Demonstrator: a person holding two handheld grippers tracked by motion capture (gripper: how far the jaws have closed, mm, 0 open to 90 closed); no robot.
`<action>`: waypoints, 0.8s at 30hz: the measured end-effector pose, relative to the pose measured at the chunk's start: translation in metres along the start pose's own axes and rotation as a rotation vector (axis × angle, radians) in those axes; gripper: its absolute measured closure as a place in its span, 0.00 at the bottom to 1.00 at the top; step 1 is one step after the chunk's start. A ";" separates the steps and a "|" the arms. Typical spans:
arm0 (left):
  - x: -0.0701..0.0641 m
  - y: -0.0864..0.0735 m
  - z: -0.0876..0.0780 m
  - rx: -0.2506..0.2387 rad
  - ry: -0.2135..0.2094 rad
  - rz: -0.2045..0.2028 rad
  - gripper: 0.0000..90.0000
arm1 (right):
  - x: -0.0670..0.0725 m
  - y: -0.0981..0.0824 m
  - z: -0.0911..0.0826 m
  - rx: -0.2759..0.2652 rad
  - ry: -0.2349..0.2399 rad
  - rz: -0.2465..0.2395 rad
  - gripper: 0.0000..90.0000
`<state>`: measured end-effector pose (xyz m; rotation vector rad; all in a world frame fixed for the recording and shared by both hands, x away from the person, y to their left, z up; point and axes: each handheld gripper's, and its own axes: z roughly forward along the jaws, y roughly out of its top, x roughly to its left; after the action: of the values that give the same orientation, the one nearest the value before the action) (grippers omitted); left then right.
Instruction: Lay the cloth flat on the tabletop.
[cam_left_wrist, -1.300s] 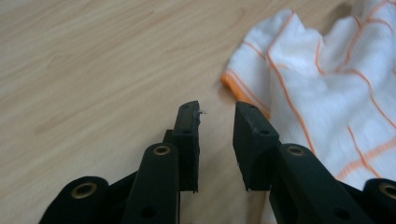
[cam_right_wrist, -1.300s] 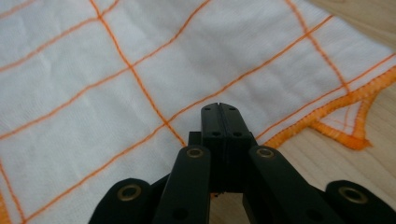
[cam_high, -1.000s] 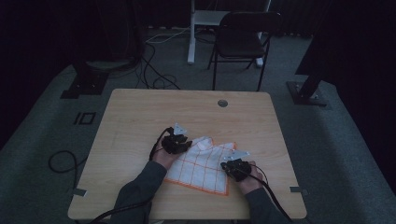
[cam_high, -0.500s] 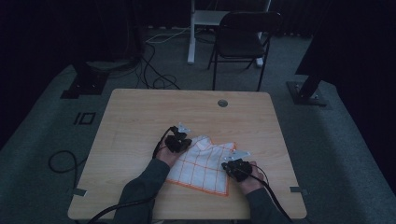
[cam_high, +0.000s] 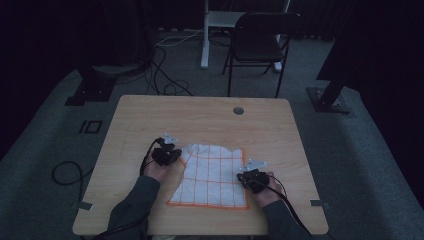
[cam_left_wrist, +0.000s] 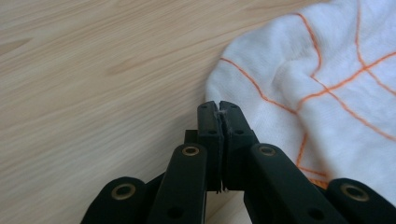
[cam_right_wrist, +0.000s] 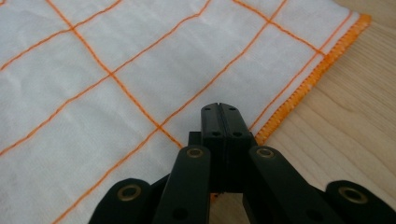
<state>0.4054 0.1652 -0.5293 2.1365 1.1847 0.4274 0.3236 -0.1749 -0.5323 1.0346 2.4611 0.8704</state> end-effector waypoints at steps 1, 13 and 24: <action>0.002 -0.002 -0.002 0.001 0.006 -0.005 0.99 | 0.000 0.001 0.001 -0.003 -0.001 -0.007 1.00; 0.029 -0.008 -0.014 -0.006 0.066 -0.046 0.99 | -0.002 0.007 0.007 -0.013 0.008 -0.014 1.00; 0.033 -0.004 -0.011 -0.025 0.090 -0.071 0.99 | -0.002 0.011 0.012 -0.017 0.001 -0.016 1.00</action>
<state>0.4147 0.1991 -0.5246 2.0665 1.2941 0.5081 0.3371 -0.1656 -0.5336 1.0078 2.4551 0.8851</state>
